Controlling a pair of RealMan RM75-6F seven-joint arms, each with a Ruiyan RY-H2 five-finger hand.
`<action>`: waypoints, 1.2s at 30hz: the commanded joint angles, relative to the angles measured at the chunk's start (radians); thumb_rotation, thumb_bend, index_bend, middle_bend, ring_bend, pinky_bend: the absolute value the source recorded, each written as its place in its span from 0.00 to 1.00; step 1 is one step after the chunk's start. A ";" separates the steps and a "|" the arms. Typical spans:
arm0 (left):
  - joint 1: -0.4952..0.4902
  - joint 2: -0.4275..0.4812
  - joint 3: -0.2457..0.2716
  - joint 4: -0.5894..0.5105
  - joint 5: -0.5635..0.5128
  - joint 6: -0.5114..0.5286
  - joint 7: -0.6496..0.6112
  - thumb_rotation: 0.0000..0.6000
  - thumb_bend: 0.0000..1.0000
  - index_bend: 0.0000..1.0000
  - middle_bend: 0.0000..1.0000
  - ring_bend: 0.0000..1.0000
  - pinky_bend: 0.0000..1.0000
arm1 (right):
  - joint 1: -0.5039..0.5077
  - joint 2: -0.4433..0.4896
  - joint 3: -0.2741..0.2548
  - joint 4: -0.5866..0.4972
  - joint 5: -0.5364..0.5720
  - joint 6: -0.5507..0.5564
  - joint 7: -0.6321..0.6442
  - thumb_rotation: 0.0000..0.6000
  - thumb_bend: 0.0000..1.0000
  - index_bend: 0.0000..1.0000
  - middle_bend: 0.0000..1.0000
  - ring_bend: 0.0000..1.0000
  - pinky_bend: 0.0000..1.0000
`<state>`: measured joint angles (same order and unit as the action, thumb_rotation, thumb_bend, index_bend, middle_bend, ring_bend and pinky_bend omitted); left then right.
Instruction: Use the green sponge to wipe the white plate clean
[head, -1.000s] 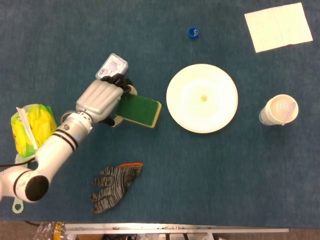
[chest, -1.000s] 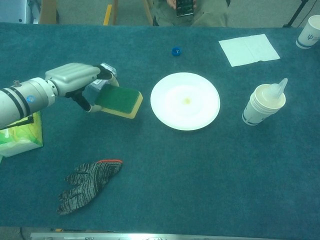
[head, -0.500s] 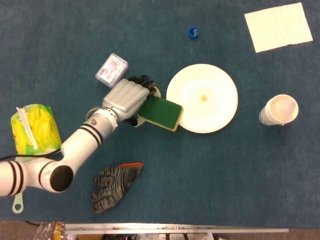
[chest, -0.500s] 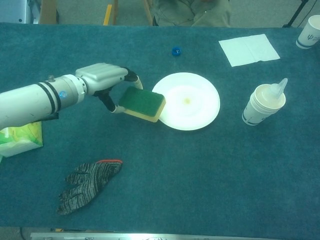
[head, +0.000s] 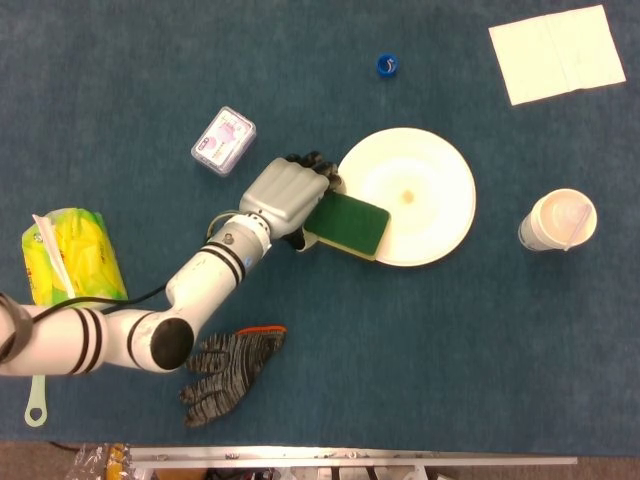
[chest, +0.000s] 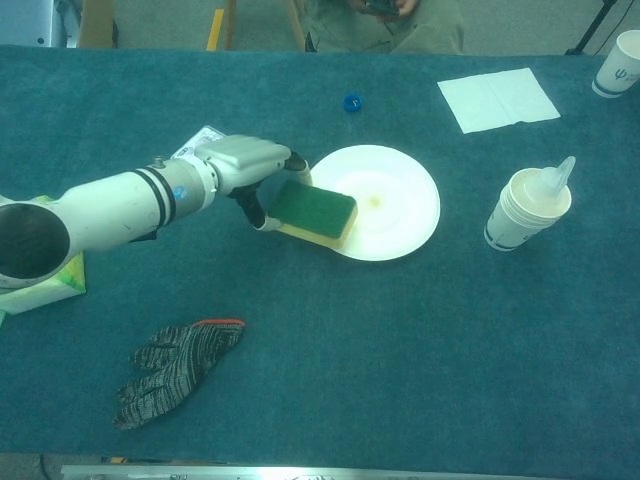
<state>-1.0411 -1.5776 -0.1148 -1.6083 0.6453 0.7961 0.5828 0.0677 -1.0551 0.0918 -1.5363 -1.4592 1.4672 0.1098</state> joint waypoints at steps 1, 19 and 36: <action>-0.013 -0.017 -0.001 0.017 -0.021 0.015 0.004 1.00 0.29 0.29 0.16 0.09 0.16 | 0.000 0.001 0.000 0.001 0.000 0.000 0.001 1.00 0.21 0.41 0.36 0.27 0.47; -0.020 0.007 0.025 -0.011 -0.037 0.033 -0.030 0.88 0.28 0.00 0.04 0.00 0.14 | -0.002 0.005 0.003 -0.002 -0.005 0.012 0.005 1.00 0.21 0.41 0.36 0.27 0.47; 0.085 0.199 0.079 -0.239 0.120 0.198 -0.054 0.88 0.28 0.00 0.04 0.00 0.14 | 0.005 0.045 0.004 -0.058 -0.039 0.023 0.048 1.00 0.21 0.41 0.36 0.27 0.47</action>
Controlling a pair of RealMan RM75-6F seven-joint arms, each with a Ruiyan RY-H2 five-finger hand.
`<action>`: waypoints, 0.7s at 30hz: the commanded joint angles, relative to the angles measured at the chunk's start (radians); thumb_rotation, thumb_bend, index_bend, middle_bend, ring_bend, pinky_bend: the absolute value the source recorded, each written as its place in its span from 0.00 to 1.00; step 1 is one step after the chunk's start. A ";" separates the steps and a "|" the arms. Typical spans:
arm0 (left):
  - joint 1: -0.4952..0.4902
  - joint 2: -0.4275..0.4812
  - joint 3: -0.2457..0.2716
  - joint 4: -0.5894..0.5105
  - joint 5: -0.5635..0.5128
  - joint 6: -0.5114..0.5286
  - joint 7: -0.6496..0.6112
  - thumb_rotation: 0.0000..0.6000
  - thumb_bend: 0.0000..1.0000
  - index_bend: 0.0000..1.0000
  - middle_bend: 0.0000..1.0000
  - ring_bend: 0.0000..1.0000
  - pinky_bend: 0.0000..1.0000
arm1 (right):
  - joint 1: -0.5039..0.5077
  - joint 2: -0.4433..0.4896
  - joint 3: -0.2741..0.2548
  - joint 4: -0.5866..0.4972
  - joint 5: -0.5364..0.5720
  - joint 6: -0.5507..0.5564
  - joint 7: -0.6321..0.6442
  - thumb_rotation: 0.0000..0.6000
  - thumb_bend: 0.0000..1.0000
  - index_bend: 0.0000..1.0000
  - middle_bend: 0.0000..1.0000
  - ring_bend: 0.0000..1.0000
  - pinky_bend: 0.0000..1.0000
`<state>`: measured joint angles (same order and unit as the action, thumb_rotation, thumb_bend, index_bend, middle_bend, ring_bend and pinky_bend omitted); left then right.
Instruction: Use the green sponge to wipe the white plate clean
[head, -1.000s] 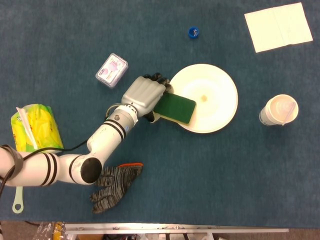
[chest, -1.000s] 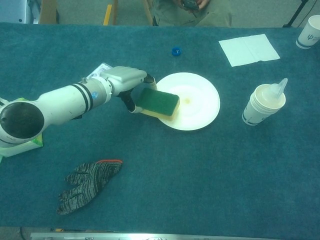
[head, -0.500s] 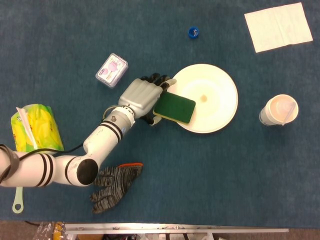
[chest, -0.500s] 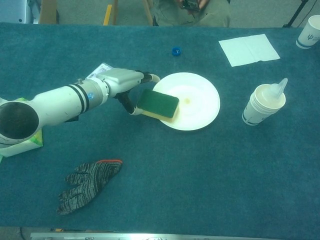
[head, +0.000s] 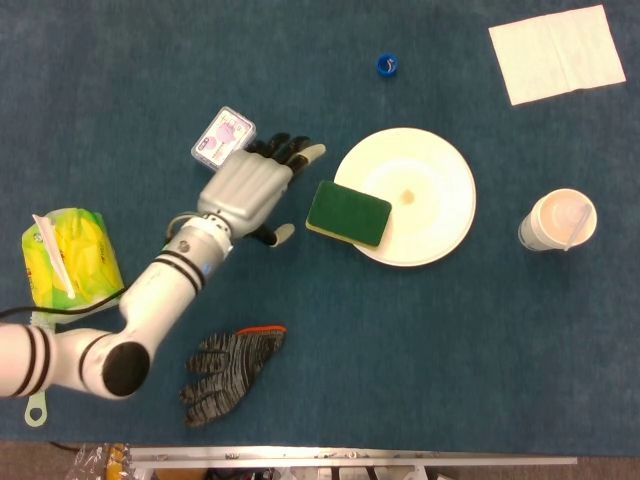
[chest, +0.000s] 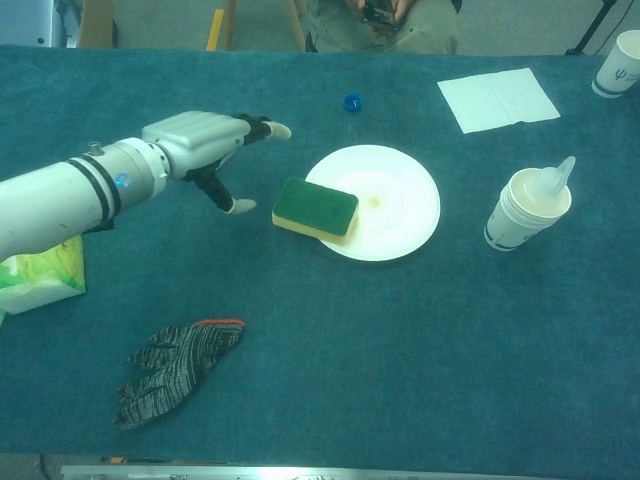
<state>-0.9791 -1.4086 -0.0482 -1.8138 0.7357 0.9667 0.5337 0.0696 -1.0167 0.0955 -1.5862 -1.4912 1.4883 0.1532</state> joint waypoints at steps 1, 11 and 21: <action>0.034 0.044 0.019 -0.050 0.044 0.040 -0.007 0.88 0.28 0.00 0.04 0.00 0.14 | 0.004 0.010 0.001 -0.014 -0.010 0.003 0.006 1.00 0.21 0.41 0.36 0.27 0.47; 0.151 0.118 0.062 -0.124 0.204 0.181 -0.041 0.89 0.28 0.01 0.04 0.00 0.14 | 0.038 0.045 0.007 -0.097 -0.045 -0.022 0.035 1.00 0.21 0.41 0.36 0.27 0.47; 0.302 0.123 0.120 -0.044 0.460 0.320 -0.145 0.88 0.28 0.04 0.07 0.00 0.14 | 0.092 0.095 0.018 -0.239 -0.068 -0.078 0.046 1.00 0.20 0.41 0.36 0.27 0.47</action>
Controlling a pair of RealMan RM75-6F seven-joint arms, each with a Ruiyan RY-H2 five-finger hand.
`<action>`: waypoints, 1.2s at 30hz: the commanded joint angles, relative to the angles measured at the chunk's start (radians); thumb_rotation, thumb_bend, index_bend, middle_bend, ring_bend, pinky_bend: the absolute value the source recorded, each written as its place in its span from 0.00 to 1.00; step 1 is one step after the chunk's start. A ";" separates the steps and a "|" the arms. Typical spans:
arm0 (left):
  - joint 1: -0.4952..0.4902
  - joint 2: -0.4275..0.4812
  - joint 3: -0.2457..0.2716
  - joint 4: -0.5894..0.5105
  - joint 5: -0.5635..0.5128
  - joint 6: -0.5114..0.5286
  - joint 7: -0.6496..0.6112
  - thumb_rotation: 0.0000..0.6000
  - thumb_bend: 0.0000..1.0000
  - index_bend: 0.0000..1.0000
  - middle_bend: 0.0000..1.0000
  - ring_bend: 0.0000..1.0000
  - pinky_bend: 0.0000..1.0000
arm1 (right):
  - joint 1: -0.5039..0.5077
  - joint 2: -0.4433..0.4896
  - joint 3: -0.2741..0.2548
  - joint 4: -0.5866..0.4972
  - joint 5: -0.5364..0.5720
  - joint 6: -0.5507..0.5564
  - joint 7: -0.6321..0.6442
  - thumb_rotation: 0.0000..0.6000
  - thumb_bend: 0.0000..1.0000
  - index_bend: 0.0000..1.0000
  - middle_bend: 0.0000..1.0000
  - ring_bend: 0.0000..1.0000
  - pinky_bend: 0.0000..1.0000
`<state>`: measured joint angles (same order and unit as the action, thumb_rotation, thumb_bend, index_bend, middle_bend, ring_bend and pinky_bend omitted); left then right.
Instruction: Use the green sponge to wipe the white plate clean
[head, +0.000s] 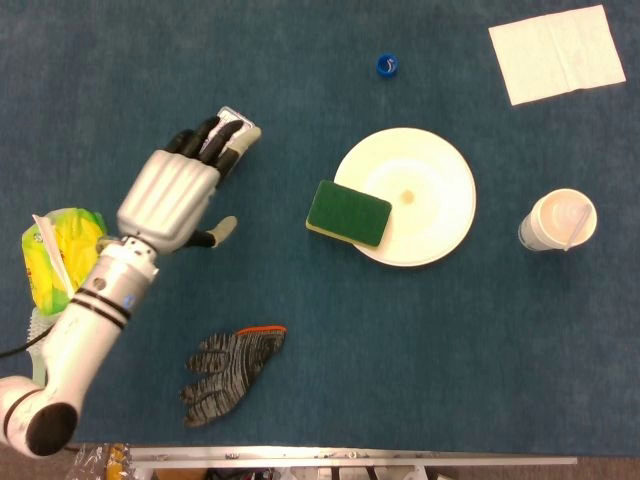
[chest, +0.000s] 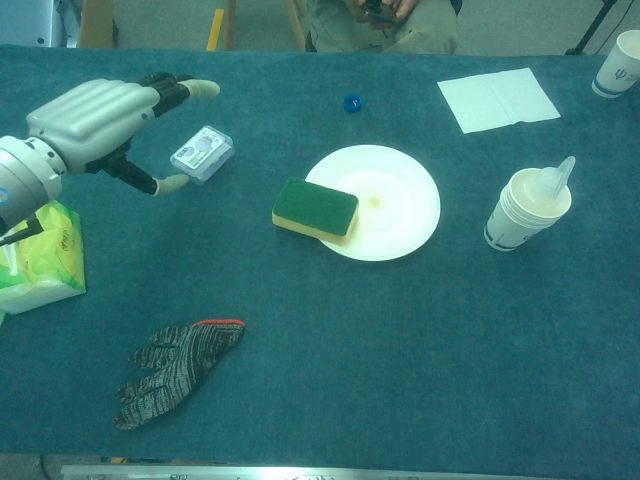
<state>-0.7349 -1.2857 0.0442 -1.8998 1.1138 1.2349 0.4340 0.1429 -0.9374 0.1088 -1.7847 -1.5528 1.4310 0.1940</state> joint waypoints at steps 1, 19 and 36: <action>0.071 0.003 0.035 0.049 0.100 0.062 -0.054 0.88 0.28 0.04 0.08 0.00 0.14 | 0.024 0.019 0.007 -0.054 -0.008 -0.024 0.003 1.00 0.20 0.41 0.36 0.27 0.47; 0.273 0.077 0.045 0.119 0.227 0.190 -0.160 0.89 0.28 0.04 0.08 0.00 0.13 | 0.179 -0.044 0.085 -0.255 0.088 -0.163 -0.226 1.00 0.17 0.41 0.36 0.27 0.47; 0.364 0.104 0.023 0.147 0.287 0.190 -0.218 0.89 0.28 0.04 0.08 0.00 0.13 | 0.360 -0.202 0.160 -0.328 0.333 -0.276 -0.475 0.95 0.08 0.41 0.36 0.27 0.47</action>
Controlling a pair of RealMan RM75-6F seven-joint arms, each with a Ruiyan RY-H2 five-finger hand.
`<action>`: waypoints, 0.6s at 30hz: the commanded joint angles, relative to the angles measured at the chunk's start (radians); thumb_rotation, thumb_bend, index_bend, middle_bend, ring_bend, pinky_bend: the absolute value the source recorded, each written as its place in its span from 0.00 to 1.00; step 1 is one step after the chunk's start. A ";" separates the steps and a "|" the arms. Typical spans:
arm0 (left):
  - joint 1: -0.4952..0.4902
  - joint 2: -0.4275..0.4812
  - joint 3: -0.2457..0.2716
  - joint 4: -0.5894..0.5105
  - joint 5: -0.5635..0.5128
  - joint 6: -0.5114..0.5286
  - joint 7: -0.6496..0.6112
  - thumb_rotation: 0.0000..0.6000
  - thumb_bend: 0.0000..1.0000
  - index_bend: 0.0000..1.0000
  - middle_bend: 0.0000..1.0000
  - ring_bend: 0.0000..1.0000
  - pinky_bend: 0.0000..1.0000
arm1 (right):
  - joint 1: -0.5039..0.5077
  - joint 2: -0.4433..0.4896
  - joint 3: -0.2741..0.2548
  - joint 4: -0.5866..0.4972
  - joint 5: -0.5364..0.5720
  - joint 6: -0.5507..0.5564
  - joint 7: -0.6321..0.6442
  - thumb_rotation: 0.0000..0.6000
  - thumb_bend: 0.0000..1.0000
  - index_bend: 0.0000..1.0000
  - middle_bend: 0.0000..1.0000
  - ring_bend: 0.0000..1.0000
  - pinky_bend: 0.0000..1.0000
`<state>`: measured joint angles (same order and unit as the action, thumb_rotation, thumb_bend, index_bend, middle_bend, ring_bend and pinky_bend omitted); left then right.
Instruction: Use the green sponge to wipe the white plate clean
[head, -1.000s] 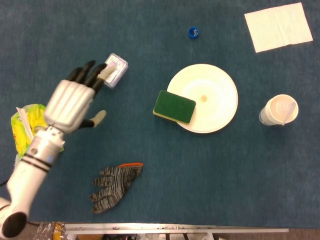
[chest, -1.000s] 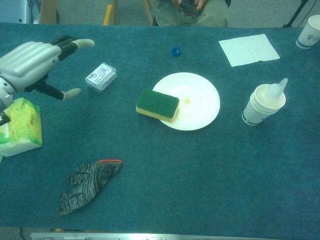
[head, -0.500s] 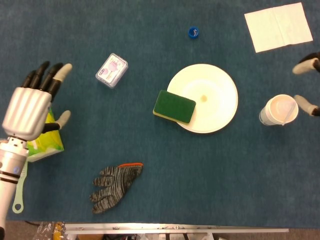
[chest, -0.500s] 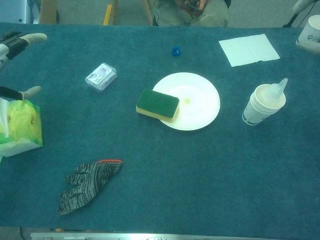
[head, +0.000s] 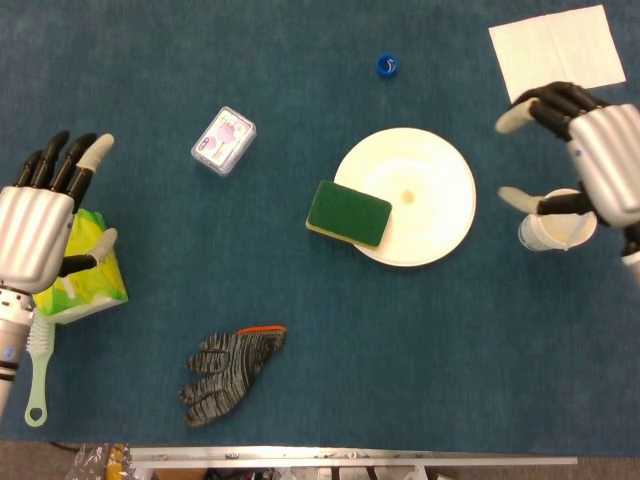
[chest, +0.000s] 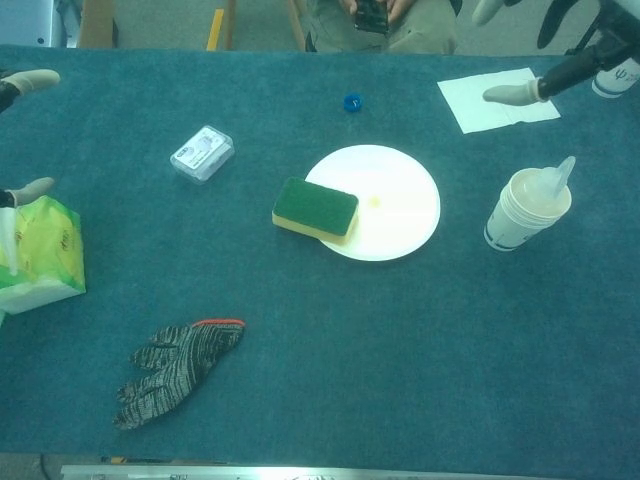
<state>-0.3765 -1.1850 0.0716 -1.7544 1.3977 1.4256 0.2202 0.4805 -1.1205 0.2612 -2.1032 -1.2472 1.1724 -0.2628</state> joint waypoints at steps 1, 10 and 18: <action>0.009 0.004 -0.006 0.003 0.005 -0.003 -0.006 0.89 0.28 0.04 0.08 0.00 0.13 | 0.029 -0.022 0.008 -0.011 0.038 -0.024 -0.019 0.95 0.08 0.41 0.36 0.27 0.47; 0.027 0.012 -0.030 0.004 0.017 -0.022 -0.018 0.89 0.28 0.04 0.07 0.00 0.13 | 0.116 -0.071 0.015 -0.012 0.141 -0.078 -0.095 0.92 0.02 0.41 0.36 0.26 0.47; 0.039 0.012 -0.045 0.003 0.037 -0.034 -0.031 0.89 0.28 0.04 0.07 0.00 0.13 | 0.214 -0.159 0.023 -0.002 0.286 -0.084 -0.215 0.92 0.02 0.41 0.36 0.25 0.47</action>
<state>-0.3377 -1.1728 0.0270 -1.7512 1.4345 1.3925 0.1899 0.6707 -1.2560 0.2808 -2.1099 -0.9906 1.0890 -0.4522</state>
